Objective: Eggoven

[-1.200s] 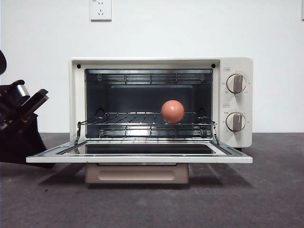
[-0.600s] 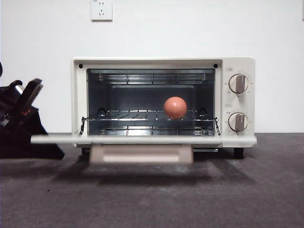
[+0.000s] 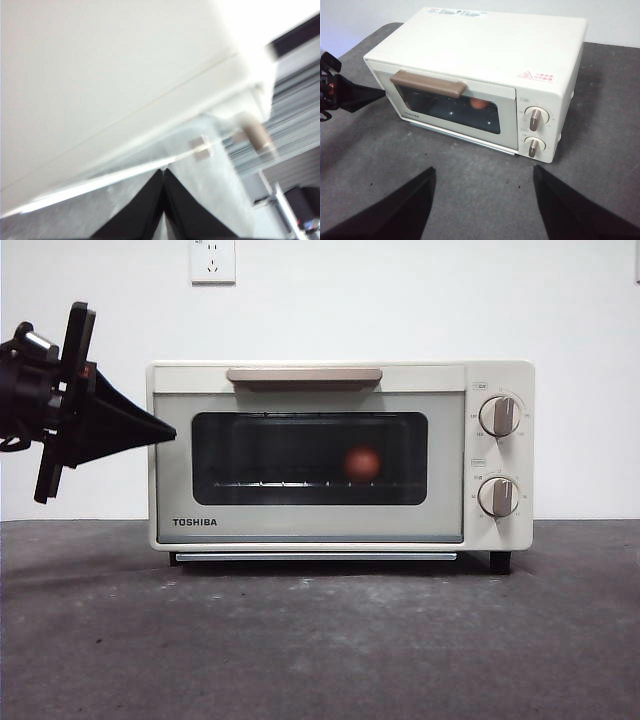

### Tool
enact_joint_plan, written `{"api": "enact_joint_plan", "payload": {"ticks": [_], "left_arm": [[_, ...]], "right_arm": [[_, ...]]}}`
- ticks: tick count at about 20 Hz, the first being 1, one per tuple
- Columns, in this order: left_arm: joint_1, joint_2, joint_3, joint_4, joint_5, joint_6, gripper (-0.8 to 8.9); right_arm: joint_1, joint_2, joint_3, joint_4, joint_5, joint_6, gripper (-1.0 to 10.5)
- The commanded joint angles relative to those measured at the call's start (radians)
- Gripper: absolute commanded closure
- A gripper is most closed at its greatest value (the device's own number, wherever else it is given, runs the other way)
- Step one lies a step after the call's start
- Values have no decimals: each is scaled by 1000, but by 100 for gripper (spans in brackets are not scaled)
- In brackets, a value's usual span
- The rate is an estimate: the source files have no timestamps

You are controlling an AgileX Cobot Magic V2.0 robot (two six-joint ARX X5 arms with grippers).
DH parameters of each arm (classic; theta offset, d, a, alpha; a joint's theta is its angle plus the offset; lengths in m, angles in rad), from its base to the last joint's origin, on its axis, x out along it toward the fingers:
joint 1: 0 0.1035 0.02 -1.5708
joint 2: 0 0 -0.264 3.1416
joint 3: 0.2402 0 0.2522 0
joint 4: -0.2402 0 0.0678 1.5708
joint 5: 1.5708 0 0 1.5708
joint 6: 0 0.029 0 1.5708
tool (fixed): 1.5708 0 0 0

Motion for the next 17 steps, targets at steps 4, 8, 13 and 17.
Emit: {"api": "enact_joint_plan", "payload": {"ticks": [4, 8, 13, 17], "left_arm": [[-10, -38, 11, 8, -2, -55, 806], [-35, -147, 11, -70, -32, -23, 806], [-93, -361, 11, -367, -166, 158, 806], [-154, -549, 11, -645, -335, 319, 806]], "right_arm": [[7, 5, 17, -22, 5, 10, 634], [7, 5, 15, -39, 4, 10, 635], [7, 4, -19, -20, 2, 9, 635], [7, -23, -134, 106, -7, 9, 635]]}}
